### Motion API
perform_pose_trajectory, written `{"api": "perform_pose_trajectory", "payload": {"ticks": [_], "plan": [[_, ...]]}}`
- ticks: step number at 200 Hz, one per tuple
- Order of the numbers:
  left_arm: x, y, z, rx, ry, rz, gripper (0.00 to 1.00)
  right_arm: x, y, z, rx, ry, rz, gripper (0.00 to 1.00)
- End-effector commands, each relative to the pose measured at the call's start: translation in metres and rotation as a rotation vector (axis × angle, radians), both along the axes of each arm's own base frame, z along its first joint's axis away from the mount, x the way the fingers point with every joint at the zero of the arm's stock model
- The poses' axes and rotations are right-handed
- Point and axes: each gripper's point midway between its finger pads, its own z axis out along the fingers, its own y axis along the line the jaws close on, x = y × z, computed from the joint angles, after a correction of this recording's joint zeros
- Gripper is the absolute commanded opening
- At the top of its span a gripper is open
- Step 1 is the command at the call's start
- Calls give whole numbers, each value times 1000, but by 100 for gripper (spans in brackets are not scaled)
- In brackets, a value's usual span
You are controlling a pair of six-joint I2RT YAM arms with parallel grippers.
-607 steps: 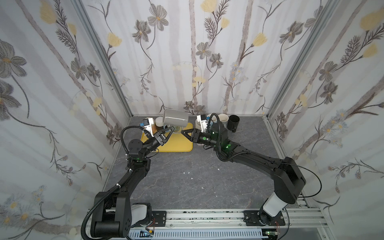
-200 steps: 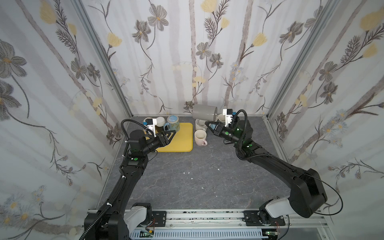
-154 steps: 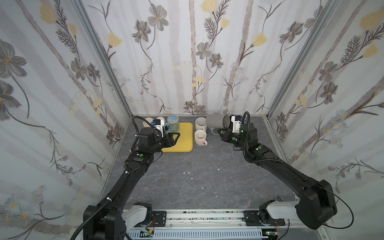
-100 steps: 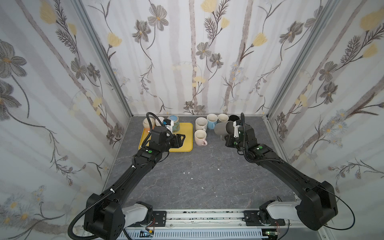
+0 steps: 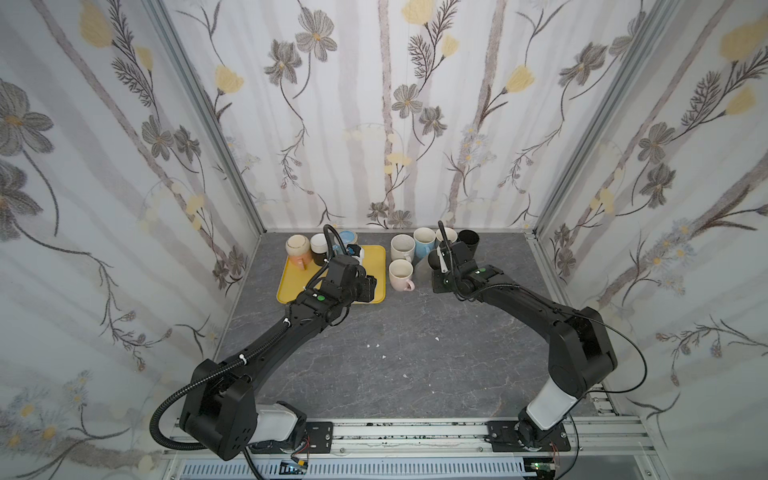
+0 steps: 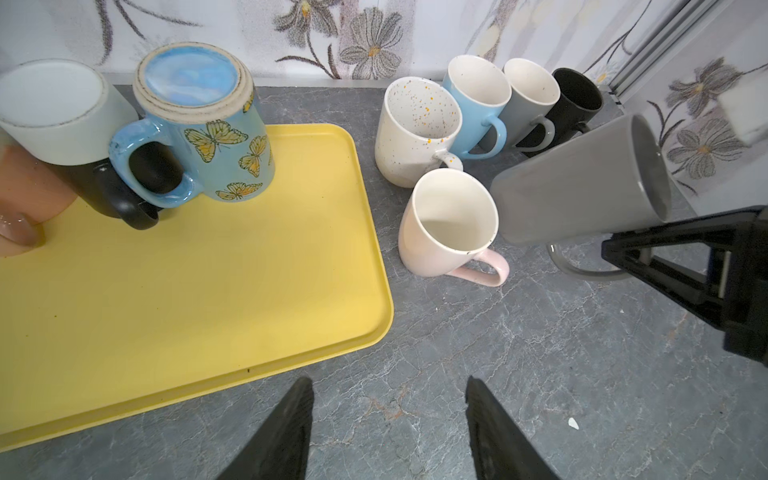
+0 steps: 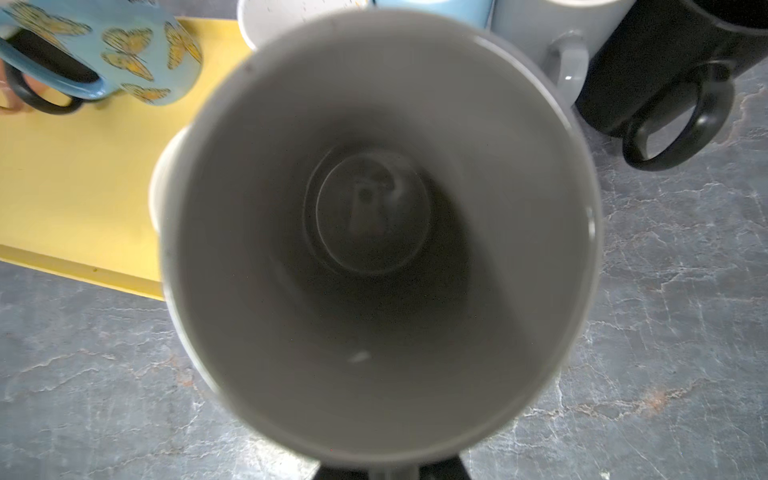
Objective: Turn the mug right side up
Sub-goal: 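Set the grey mug upright beside the pink mug with the right gripper, then open the right gripper while the left reaches the upside-down blue butterfly mug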
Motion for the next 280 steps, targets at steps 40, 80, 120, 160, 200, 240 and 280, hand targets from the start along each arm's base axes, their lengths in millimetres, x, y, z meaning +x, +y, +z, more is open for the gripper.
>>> {"api": "perform_pose_trajectory", "payload": {"ticks": [40,80,120,160,200,240,280], "plan": [[9,6,-4,55,-19,10,59,25,4,-10,-79,-5,11,0],[16,17,-17,20,25,55,60,32,10,-23,-126,26,33,0],[21,29,-27,-10,58,95,61,38,15,-35,-155,54,52,1],[25,43,-31,-23,70,128,62,38,21,-39,-169,66,67,14],[28,58,-36,-63,76,167,65,37,27,-34,-181,59,74,27],[34,81,-33,-39,51,211,70,34,27,-15,-183,34,61,32],[62,97,-7,-48,-12,232,72,28,21,11,-181,5,41,33]]}}
